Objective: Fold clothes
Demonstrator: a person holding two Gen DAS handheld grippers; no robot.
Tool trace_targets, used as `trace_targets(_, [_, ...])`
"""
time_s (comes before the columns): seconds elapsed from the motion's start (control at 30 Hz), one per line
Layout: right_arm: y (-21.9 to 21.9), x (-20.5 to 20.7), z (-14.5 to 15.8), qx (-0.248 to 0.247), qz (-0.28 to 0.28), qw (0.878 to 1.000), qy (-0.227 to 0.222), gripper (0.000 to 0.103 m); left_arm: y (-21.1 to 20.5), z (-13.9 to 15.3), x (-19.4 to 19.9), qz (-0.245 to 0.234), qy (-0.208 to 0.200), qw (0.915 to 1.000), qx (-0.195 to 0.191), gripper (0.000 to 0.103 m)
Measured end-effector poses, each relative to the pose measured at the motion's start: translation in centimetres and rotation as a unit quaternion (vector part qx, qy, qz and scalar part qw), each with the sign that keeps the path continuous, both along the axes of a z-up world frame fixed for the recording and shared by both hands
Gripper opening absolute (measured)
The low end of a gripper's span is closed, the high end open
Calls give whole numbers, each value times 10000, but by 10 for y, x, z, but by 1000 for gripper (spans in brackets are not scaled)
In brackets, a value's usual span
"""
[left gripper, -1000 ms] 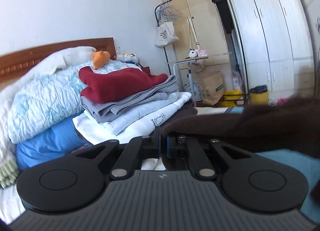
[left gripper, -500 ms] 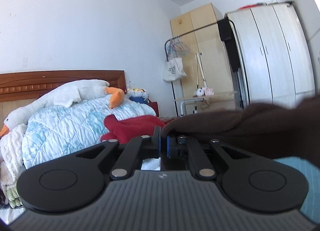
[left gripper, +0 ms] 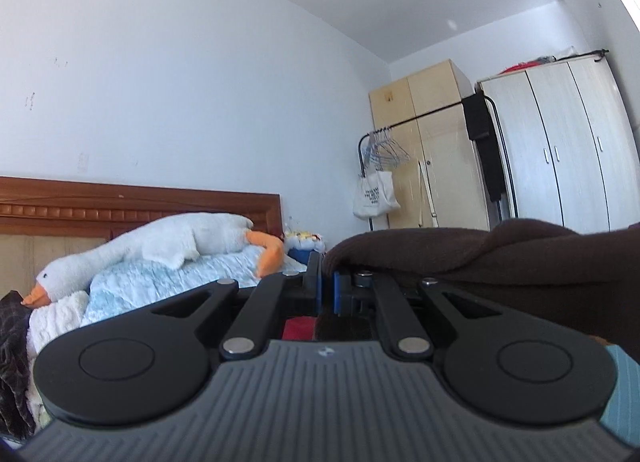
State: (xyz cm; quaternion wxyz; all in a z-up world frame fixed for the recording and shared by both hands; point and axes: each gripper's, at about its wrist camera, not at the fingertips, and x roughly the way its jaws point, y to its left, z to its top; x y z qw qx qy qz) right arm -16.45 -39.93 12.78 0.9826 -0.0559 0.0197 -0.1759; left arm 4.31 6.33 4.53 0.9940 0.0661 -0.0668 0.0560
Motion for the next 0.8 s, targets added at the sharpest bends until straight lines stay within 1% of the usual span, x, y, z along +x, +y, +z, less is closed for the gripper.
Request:
trace_targets(0.1, [-14,22,-6,236,463,9983,257,8,-20,-3,39,9,530,9983,261,5])
trace_targets(0.13, [-25,39,-14,410,537,9967,441,8,-29,-9,57,-21,772,9965,320,5])
trace_targets(0.17, [-37,62,-29,615,494,9945,686,8,-39,-20,78,-56,1041,9940,345,5])
trace_targets(0.2, [-48,86,-46,810,411,9915,937,8,-49,-32,98,7,1192,9919,440,5])
trace_targets(0.27, [-70,134,-83,1033,194,9865,1252,8,-70,-56,134,272,1318,9880,753,5])
trace_targets(0.3, [-80,153,-99,1139,98,9847,1313,9,-81,-66,151,436,1350,9854,942,5])
trace_targets(0.33, [-90,169,-112,1349,-6,9818,1340,11,-91,-74,166,622,1394,9814,1167,5])
trace_targets(0.37, [-99,184,-125,1609,-118,9774,1368,28,-102,-82,183,736,1504,9762,1382,5])
trace_targets(0.4, [-102,197,-140,1684,-217,9743,1481,39,-110,-91,200,740,1720,9702,1539,10])
trace_targets(0.43, [-103,207,-155,1663,-311,9719,1638,41,-115,-101,216,686,2043,9639,1564,12])
trace_targets(0.47, [-103,218,-170,1641,-404,9691,1795,42,-118,-112,230,567,2432,9571,1471,21])
trace_targets(0.53, [-100,226,-206,1590,-619,9626,2104,49,-118,-139,235,29,3145,9422,1156,31])
trace_targets(0.57, [-99,226,-225,1641,-696,9597,2174,50,-118,-152,236,-272,3476,9321,987,31])
trace_targets(0.6, [-100,225,-238,1721,-789,9541,2322,51,-117,-166,230,-509,3681,9247,832,31])
trace_targets(0.63, [-102,225,-248,1816,-890,9466,2509,51,-115,-177,220,-673,3787,9206,678,31])
trace_targets(0.7, [-113,225,-256,2114,-1028,9339,2694,51,-108,-199,198,-963,3989,9112,351,31])
trace_targets(0.73, [-122,224,-254,2368,-1032,9270,2720,51,-103,-209,189,-1127,4091,9054,102,31])
trace_targets(0.77, [-130,222,-252,2646,-1019,9196,2718,51,-96,-216,179,-1310,4183,8985,-251,31])
trace_targets(0.8, [-137,216,-249,2930,-970,9147,2608,51,-89,-222,168,-1480,4238,8912,-646,31])
